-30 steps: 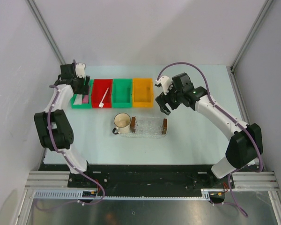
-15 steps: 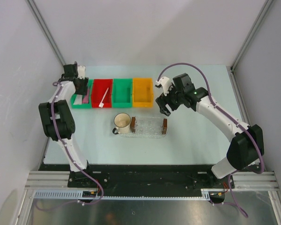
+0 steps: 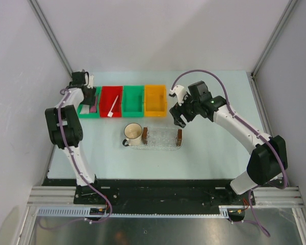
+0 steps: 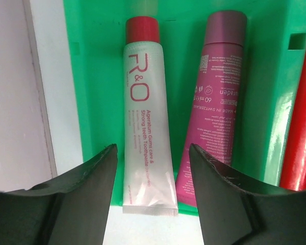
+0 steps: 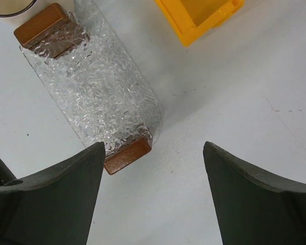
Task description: Prepare toiletry sets of a toothbrush and toothpaste on the tray
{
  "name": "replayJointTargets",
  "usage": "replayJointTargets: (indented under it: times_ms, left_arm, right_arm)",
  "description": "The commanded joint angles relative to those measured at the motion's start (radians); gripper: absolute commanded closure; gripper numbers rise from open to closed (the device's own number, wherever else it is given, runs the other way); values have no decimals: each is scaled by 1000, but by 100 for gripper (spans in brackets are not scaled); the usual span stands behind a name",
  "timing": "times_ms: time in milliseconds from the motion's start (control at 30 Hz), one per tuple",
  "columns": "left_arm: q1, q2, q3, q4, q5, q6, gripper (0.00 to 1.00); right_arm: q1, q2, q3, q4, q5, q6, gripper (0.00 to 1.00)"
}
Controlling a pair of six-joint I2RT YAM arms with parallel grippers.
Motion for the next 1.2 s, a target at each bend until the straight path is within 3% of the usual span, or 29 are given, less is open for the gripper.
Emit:
replayJointTargets:
  times_ms: [0, 567, 667, 1000, 1167]
  left_arm:
    - [13, 31, 34, 18, -50, -13, 36]
    - [10, 117, -1, 18, -122, 5, 40]
    - [11, 125, -6, 20, -122, 2, 44]
    - [11, 65, -3, 18, -96, -6, 78]
    - [11, -30, -3, 17, -60, -23, 83]
  right_arm:
    - [-5, -29, -2, 13, -20, -11, 17]
    - [-5, -23, -2, 5, -43, -19, 17]
    - [-5, -23, -2, 5, -48, -22, 17]
    - [-5, -12, -2, -10, -54, -26, 17]
    - [-5, -11, -2, -8, -59, -26, 17]
